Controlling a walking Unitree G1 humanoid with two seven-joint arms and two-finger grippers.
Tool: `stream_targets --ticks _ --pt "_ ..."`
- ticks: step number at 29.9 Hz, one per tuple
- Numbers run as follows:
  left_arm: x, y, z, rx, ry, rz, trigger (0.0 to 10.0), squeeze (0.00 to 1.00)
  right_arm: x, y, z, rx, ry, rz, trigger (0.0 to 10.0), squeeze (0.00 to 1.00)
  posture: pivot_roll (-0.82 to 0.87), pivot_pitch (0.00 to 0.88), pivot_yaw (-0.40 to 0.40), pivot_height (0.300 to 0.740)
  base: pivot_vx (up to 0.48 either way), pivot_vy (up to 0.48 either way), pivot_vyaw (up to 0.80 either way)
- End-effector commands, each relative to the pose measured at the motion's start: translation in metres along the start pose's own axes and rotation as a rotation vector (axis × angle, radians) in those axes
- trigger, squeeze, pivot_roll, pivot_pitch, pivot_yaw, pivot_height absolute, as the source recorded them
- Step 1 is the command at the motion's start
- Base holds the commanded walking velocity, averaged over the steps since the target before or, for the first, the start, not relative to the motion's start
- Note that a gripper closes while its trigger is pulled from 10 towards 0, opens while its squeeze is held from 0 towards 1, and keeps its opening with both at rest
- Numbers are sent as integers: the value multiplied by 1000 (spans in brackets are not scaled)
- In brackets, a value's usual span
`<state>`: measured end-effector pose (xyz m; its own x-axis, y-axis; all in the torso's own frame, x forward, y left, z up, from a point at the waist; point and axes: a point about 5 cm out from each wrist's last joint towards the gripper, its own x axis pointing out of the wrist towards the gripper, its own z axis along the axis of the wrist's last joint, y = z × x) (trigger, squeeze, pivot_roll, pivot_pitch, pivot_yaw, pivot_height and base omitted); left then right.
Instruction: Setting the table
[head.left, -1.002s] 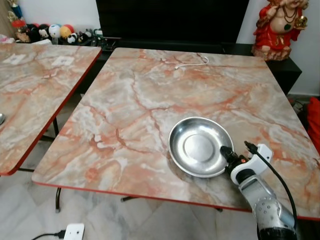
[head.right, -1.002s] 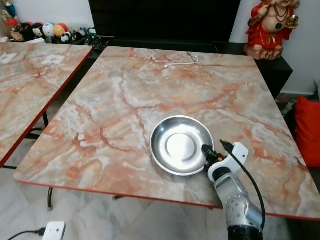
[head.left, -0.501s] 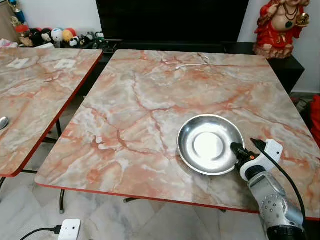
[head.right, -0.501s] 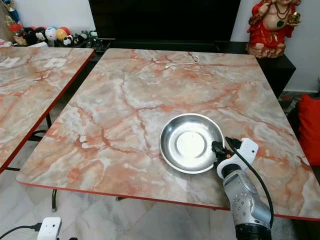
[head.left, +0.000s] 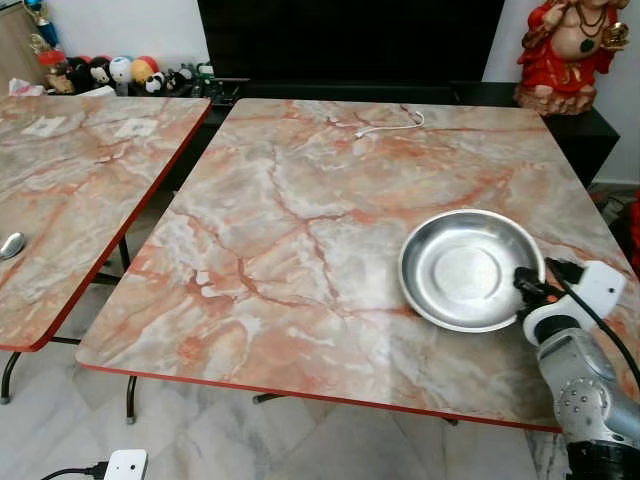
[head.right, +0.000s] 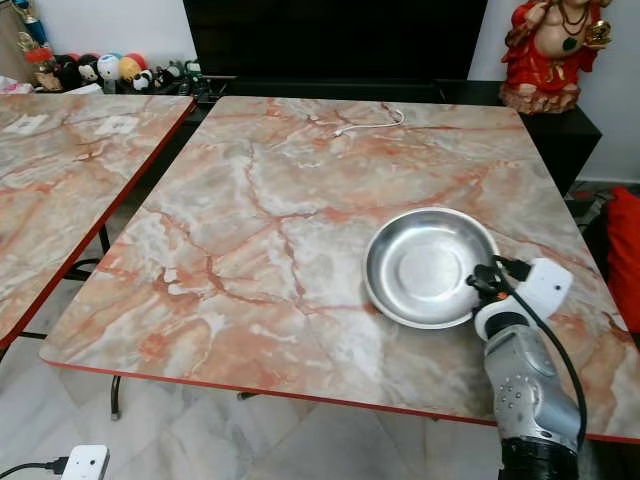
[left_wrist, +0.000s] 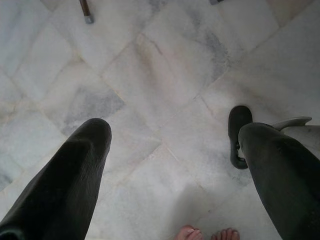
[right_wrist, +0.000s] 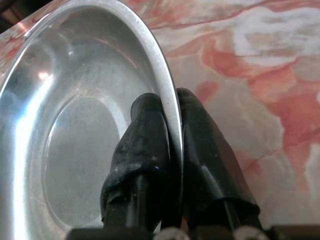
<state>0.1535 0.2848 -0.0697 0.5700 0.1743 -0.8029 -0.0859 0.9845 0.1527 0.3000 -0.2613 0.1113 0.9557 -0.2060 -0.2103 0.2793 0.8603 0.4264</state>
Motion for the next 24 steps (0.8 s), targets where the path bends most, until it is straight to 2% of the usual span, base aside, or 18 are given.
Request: stream_targets --ticks 1,4,7,9,11,12,15,18,20,24 --pt "-1 4 -4 -6 18 10 10000 0 -1 5 10 -8 -37 23 10000 0 50 34 58 740 0 0 0" --pt "2 -4 2 -3 4 -2 10000 0 0 12 16 -37 -33 73 10000 0 49 33 60 740 0 0 0" --pt "4 -13 5 -1 -4 -16 10000 0 4 25 25 0 4 162 10000 0 41 31 58 740 0 0 0" --pt "4 -15 6 -1 -5 -18 10000 0 4 28 26 -6 18 181 10000 0 41 30 57 740 0 0 0" --pt "5 -18 7 -6 -8 -23 10000 0 4 43 24 -47 95 263 10000 0 40 30 51 740 0 0 0" --pt "5 -18 7 -6 -8 -23 10000 0 4 43 24 -47 95 263 10000 0 40 30 51 740 0 0 0" --pt "4 -12 7 -14 -7 -21 10000 0 2 52 16 -137 144 328 10000 0 37 29 45 740 0 0 0" --pt "2 -4 6 -26 -5 -17 10000 0 -2 50 0 -164 229 340 10000 0 37 27 34 740 0 0 0" --pt "1 0 6 -36 -4 -12 10000 0 -4 43 -6 -204 271 316 10000 0 33 29 31 740 0 0 0" --pt "1 -2 3 -34 3 -17 10000 0 -9 43 -12 -268 316 336 10000 0 31 31 32 740 0 0 0"
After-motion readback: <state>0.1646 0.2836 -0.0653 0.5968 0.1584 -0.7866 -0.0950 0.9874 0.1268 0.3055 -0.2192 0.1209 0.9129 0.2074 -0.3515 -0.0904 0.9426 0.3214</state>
